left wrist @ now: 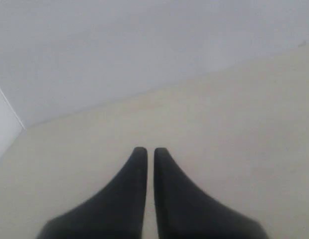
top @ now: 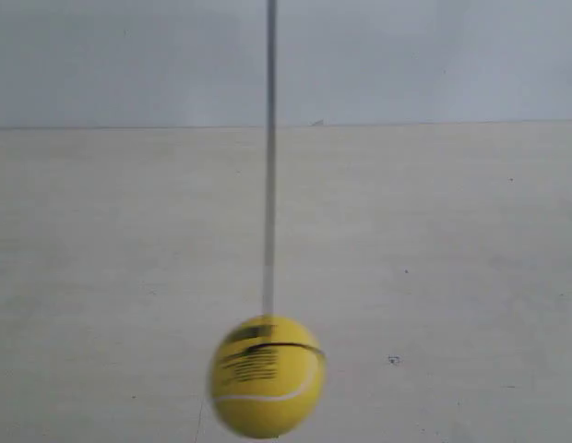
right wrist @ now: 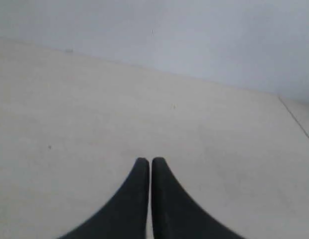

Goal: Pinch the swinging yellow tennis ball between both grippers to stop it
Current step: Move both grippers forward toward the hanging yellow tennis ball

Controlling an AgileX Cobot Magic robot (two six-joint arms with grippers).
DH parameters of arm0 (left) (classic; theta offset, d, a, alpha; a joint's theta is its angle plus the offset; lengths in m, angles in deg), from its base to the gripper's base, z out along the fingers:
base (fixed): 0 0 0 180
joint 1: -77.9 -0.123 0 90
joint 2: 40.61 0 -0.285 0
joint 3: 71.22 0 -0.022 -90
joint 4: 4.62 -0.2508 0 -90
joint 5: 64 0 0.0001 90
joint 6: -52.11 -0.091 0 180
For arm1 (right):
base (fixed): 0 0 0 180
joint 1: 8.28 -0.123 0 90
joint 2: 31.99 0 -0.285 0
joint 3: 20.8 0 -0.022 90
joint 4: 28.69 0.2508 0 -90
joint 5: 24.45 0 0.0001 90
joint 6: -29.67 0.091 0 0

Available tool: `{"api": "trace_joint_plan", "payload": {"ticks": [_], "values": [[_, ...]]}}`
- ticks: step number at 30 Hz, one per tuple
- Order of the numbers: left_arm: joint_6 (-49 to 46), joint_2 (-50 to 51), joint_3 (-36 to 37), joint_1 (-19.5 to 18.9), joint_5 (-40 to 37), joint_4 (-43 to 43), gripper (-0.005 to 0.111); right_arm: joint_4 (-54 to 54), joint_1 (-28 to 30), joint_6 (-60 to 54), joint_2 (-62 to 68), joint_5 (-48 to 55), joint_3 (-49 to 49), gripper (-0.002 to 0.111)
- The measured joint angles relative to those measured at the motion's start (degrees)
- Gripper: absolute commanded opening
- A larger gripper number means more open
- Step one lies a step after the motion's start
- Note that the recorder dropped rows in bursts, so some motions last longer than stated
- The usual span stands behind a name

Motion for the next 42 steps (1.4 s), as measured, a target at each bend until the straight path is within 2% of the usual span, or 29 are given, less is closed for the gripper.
{"api": "trace_joint_plan", "payload": {"ticks": [3,8,13,15,20,24,27,30,32,37,42], "values": [[2.16,0.00,0.00,0.00,7.48,1.47,0.005,0.00,0.00,0.00,0.00,-6.70,0.00,0.000],[15.44,0.00,0.00,0.00,21.38,5.87,0.005,0.00,0.00,0.00,0.00,-17.65,0.00,0.000],[27.60,0.00,0.00,0.00,27.69,6.46,0.005,0.10,0.00,2.64,-0.09,-25.70,0.00,0.000],[32.65,0.00,0.00,0.00,29.24,6.55,0.005,0.10,0.00,6.53,-0.09,-27.61,0.00,0.000],[46.80,0.00,0.00,0.00,30.00,5.08,0.005,0.32,0.00,26.07,-0.09,-29.74,0.00,0.000],[59.78,0.00,-0.14,0.00,30.10,-8.98,0.005,-1.50,0.00,32.04,-0.09,-31.23,0.00,0.000],[73.74,1.76,-2.71,0.00,31.65,-26.20,0.005,-6.27,0.00,38.71,-0.09,-31.64,0.00,0.000],[84.82,6.86,-6.31,0.00,37.66,-41.11,0.005,-15.98,0.00,48.95,-0.09,-31.78,-1.27,0.000],[88.84,11.36,-8.58,0.00,42.60,-48.02,0.005,-23.31,0.00,55.81,1.09,-32.93,-2.66,0.000],[92.18,22.58,-12.12,0.00,54.88,-59.37,0.005,-41.76,0.00,70.81,9.80,-41.45,-6.02,0.000],[90.22,33.95,-12.22,0.00,62.13,-65.28,0.005,-49.39,0.00,73.48,22.33,-55.20,-6.85,0.000]]}}
